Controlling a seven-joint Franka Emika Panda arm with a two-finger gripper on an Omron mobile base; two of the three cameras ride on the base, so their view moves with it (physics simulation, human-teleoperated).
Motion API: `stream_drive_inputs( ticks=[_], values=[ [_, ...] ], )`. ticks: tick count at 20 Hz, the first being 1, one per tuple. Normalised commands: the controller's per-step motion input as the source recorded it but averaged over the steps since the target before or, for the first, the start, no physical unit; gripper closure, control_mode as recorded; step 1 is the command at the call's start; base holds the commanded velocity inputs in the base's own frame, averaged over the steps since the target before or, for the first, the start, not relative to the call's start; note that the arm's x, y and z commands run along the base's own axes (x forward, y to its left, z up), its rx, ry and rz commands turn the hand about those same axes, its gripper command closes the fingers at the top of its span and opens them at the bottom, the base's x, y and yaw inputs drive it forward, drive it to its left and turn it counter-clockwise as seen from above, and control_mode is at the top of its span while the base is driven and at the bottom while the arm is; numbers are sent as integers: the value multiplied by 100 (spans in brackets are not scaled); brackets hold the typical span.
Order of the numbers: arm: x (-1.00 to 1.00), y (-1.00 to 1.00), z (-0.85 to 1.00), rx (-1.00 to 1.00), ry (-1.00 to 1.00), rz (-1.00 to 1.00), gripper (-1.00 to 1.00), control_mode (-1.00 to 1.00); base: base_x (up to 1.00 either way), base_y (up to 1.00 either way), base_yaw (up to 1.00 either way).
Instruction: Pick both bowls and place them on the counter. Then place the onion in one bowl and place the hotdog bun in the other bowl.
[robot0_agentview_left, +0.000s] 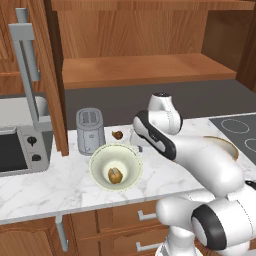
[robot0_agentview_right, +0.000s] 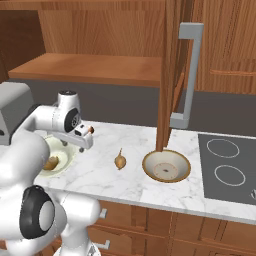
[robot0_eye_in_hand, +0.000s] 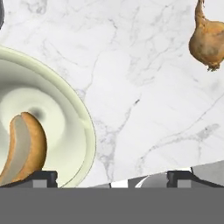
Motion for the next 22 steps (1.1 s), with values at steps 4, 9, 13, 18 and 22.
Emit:
stream_drive_inputs(
  ticks=[4,9,13,18,22],
  values=[
    [9,-50,-7,-5,7,-21,-100,-100,0,0,0],
    [11,-48,-7,-1,6,-18,-100,-100,0,0,0],
    [8,-55,-3,0,4,-17,-100,-100,0,0,0],
    [2,-49,-3,0,1,-14,-100,-100,0,0,0],
    [-9,-36,-1,0,0,-4,-100,-100,0,0,0]
  ],
)
